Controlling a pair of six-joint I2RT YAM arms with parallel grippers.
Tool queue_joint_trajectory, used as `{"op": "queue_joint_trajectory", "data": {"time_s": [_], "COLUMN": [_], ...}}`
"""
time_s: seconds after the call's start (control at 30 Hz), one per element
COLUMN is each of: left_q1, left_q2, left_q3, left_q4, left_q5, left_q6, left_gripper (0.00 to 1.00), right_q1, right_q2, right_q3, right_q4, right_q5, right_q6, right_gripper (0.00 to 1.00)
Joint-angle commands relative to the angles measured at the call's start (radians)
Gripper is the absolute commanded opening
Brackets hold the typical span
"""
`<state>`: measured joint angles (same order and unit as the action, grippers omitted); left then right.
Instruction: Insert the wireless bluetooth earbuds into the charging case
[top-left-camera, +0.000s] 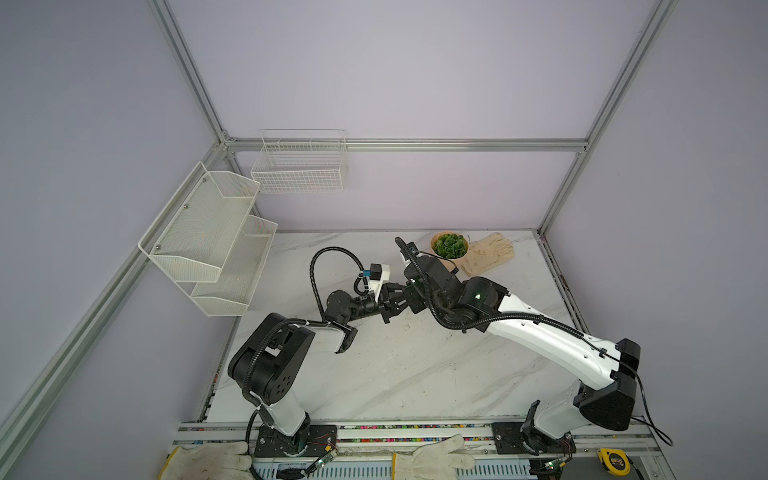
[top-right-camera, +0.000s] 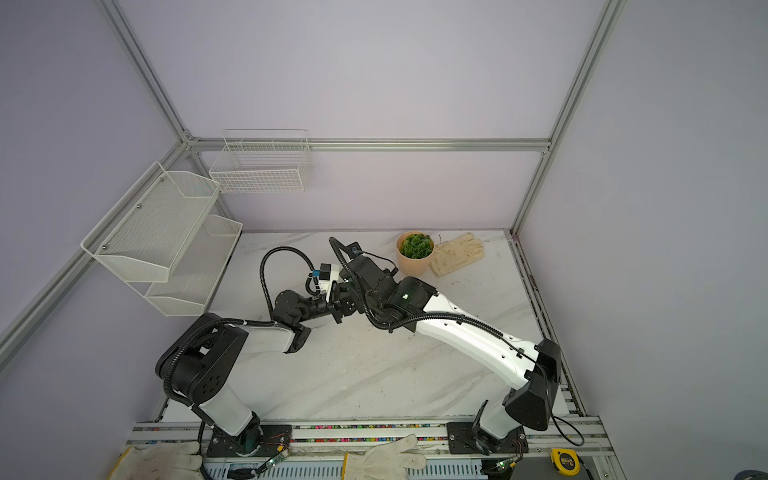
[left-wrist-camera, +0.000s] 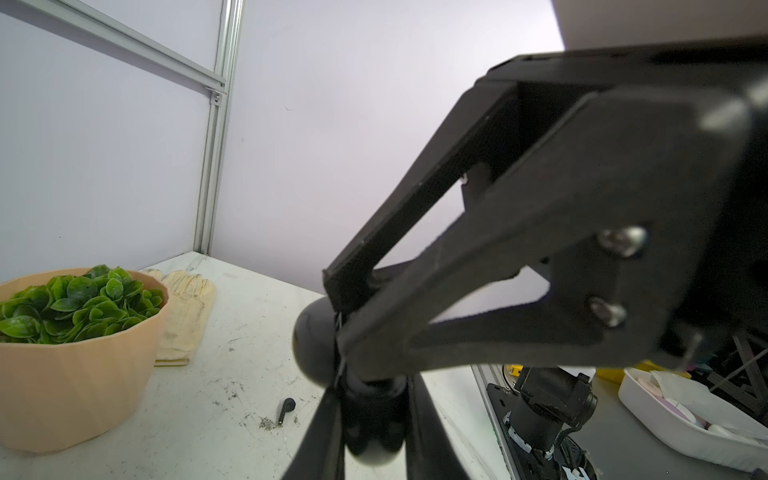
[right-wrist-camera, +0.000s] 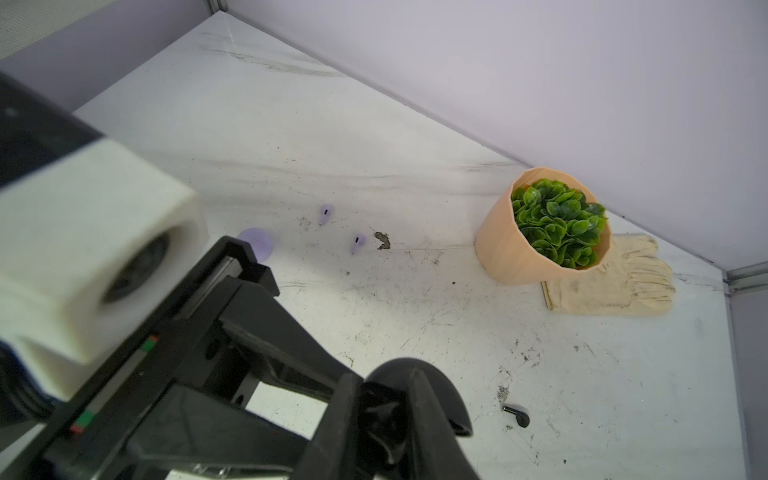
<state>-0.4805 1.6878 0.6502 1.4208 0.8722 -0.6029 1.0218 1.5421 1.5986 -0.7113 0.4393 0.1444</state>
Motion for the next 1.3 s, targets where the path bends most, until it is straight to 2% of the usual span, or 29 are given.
{"op": "queue_joint_trajectory", "data": {"time_s": [0.0, 0.37, 0.53, 0.6, 0.7, 0.77, 0.97, 1.07, 1.27], "left_q1": [-0.005, 0.0, 0.0, 0.0, -0.004, -0.014, -0.048, -0.055, -0.057], "left_q2": [-0.044, -0.046, -0.055, -0.064, -0.084, -0.097, -0.102, -0.125, -0.177], "left_q3": [0.043, 0.034, 0.022, 0.007, -0.016, -0.044, -0.065, -0.09, -0.125], "left_q4": [0.083, 0.083, 0.083, 0.082, 0.082, 0.081, 0.082, 0.083, 0.081], "left_q5": [-0.006, -0.006, -0.008, -0.017, -0.018, -0.025, 0.032, 0.049, 0.069], "left_q6": [0.039, 0.048, 0.051, 0.061, 0.082, 0.13, 0.212, 0.272, 0.357], "left_gripper": [0.0, 0.0, 0.0, 0.0, 0.0, 0.0, 0.0, 0.0, 0.0], "right_q1": [0.012, 0.012, -0.001, -0.077, -0.231, -0.284, -0.414, -0.474, -0.52], "right_q2": [0.016, 0.014, -0.05, -0.126, -0.245, -0.296, -0.336, -0.332, -0.333], "right_q3": [0.039, 0.12, 0.165, 0.091, -0.059, -0.107, -0.151, -0.186, -0.204], "right_q4": [-0.022, -0.068, -0.101, -0.075, -0.027, 0.005, 0.003, 0.025, 0.031], "right_q5": [-0.021, -0.005, -0.054, -0.119, -0.308, -0.426, -0.518, -0.595, -0.794], "right_q6": [-0.007, -0.019, 0.013, 0.048, 0.094, 0.102, 0.076, 0.063, 0.012], "right_gripper": [0.26, 0.3, 0.36, 0.37, 0.37, 0.37, 0.37, 0.37, 0.39]}}
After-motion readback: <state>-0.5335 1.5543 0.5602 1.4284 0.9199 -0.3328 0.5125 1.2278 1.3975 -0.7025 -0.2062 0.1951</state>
